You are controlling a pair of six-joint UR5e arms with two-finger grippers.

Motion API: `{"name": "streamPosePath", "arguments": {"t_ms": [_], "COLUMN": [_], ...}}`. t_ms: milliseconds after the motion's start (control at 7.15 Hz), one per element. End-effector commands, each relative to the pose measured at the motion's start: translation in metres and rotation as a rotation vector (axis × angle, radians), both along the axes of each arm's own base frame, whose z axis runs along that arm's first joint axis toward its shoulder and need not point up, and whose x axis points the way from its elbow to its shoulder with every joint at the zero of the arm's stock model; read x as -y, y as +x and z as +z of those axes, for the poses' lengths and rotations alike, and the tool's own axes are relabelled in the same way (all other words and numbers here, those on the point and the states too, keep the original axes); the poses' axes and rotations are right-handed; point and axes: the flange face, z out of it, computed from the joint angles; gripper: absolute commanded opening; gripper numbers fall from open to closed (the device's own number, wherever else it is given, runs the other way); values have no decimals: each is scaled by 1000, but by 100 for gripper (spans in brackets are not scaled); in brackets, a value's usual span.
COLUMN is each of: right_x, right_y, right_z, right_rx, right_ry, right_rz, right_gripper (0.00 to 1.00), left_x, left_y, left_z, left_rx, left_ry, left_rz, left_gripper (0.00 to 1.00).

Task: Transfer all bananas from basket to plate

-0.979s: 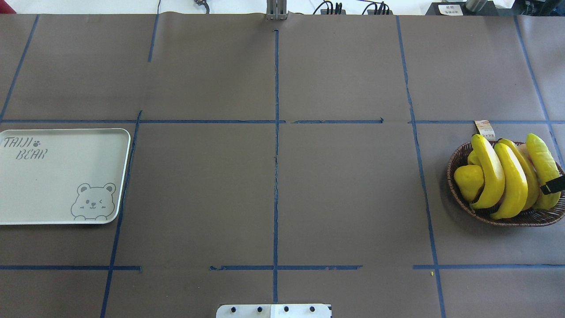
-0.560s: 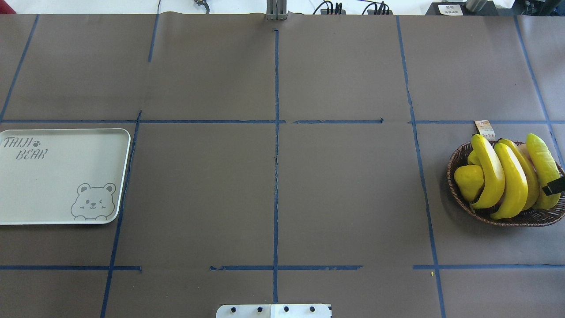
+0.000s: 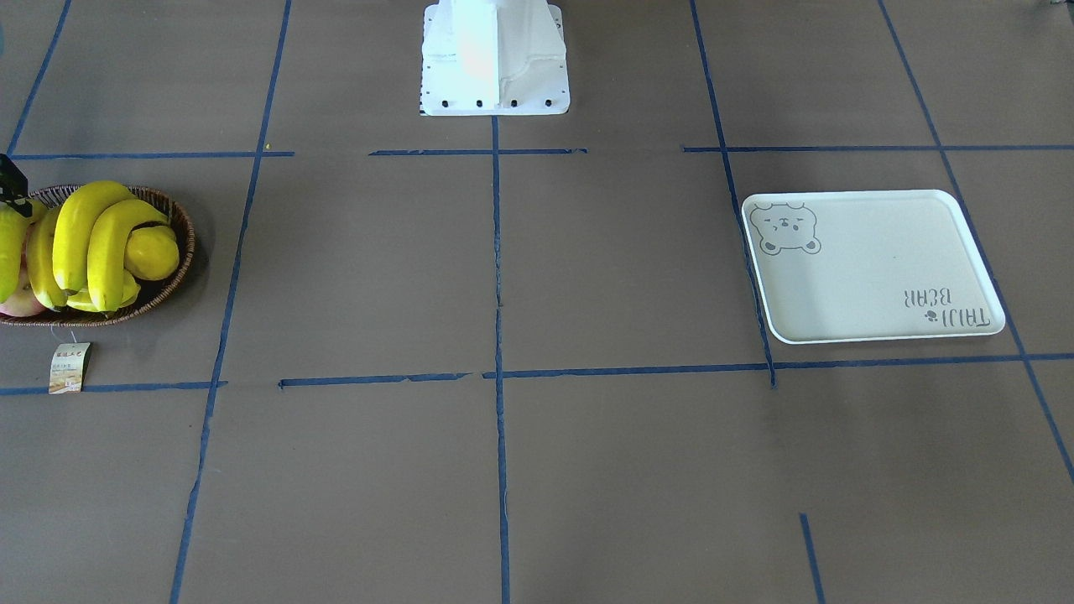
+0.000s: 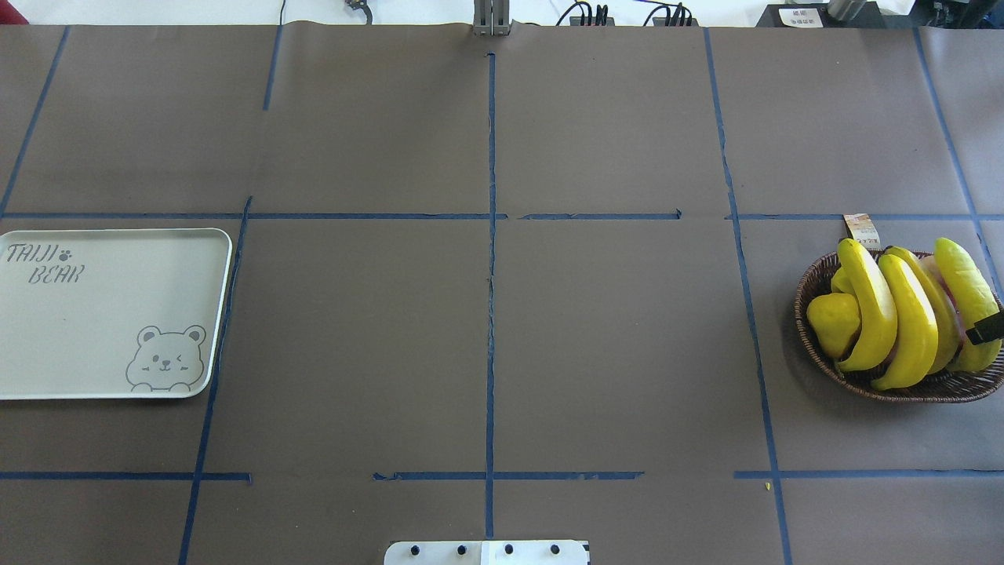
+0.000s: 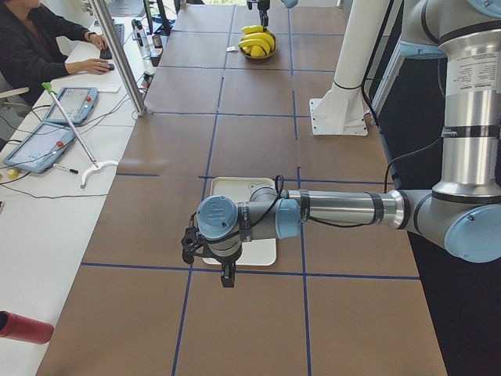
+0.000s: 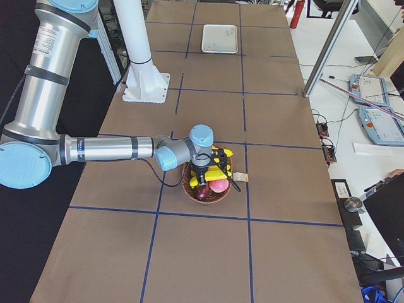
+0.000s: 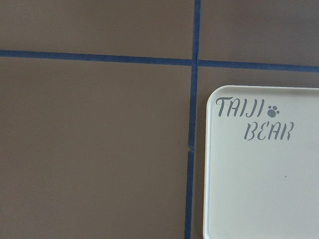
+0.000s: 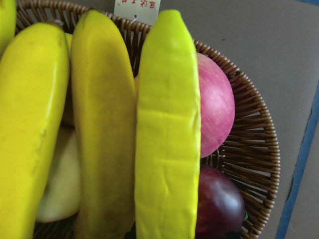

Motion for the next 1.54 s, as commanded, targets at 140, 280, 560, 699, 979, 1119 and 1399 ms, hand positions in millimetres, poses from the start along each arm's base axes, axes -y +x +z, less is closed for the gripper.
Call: {"name": "streamPosePath", "arguments": {"t_ms": [140, 280, 560, 699, 979, 1119, 1399], "right_x": [2, 1, 0, 0, -1, -4, 4], "right_y": [-2, -5, -8, -9, -8, -5, 28], "right_z": [-1, -1, 0, 0, 0, 0, -2], "right_rx": [1, 1, -1, 0, 0, 0, 0], "right_ry": [3, 3, 0, 1, 10, 8, 15], "right_rz": [-2, -9, -17, -20, -27, -24, 54], "right_gripper": [67, 66, 66, 59, 12, 1, 0], "left_x": [0, 0, 1, 1, 2, 3, 4], "left_y": [0, 0, 0, 0, 0, 0, 0], "left_z": [0, 0, -1, -1, -2, -5, -8], "left_rx": [1, -1, 1, 1, 1, 0, 1], "left_ry": [2, 0, 1, 1, 3, -4, -7], "left_rz": [0, 0, -1, -1, -2, -13, -22], "left_gripper": [100, 100, 100, 100, 100, 100, 100]}}
